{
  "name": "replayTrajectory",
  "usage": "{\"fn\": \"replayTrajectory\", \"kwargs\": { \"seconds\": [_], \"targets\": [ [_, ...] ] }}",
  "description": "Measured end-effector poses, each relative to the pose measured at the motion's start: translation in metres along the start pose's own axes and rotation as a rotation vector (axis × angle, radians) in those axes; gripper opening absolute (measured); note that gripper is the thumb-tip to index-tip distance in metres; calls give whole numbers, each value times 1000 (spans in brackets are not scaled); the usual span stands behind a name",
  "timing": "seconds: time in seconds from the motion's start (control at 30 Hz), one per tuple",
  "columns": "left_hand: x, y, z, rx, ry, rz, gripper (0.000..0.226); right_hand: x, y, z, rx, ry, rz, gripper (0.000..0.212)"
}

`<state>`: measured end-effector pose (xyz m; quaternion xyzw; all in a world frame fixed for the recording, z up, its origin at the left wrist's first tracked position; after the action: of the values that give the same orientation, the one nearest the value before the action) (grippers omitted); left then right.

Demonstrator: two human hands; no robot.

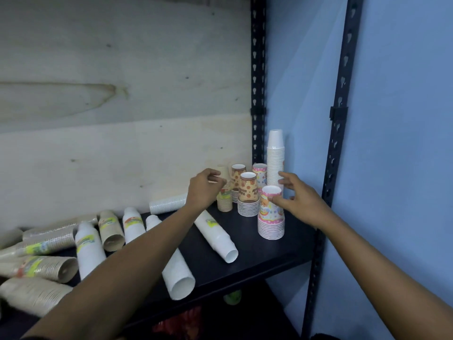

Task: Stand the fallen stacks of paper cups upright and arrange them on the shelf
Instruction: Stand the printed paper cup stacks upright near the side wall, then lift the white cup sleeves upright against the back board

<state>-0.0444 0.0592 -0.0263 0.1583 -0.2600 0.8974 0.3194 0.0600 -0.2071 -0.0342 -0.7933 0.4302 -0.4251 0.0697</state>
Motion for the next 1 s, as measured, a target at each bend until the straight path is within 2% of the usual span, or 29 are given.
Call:
{"fn": "replayTrajectory", "kwargs": {
  "seconds": [0.23, 0.37, 0.5, 0.63, 0.83, 1.0],
  "targets": [
    [70, -2, -11, 18, -130, 47, 43, 0, -26, -58, 139, 154, -13, 66],
    [106, -1, -25, 34, -237, 51, 49, -24, -38, -88, 235, 172, -97, 61],
    [131, -1, -46, 94, -229, 73, 48, -57, -48, -103, 278, 164, -170, 54],
    [133, -7, -66, 107, -336, 16, 51, -96, -53, -102, 374, 260, -294, 46],
    [107, -30, -97, 66, -591, -154, 54, -134, -61, -79, 499, 488, -516, 65],
    [75, -46, -114, -2, -791, -273, 53, -157, -63, -68, 674, 601, -642, 81]
  ]
}}
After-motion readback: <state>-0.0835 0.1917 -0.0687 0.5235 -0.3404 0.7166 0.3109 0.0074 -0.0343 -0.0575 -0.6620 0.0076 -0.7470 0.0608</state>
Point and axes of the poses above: each hand's wrist, its own y-axis away from the middle knuckle, its own x-axis out of the back of the hand, z = x × y, the point moved 5 cm from there along -y, towards the middle knuckle, and after that the axes turned 7 degrees about x, right-handed, at the moved point
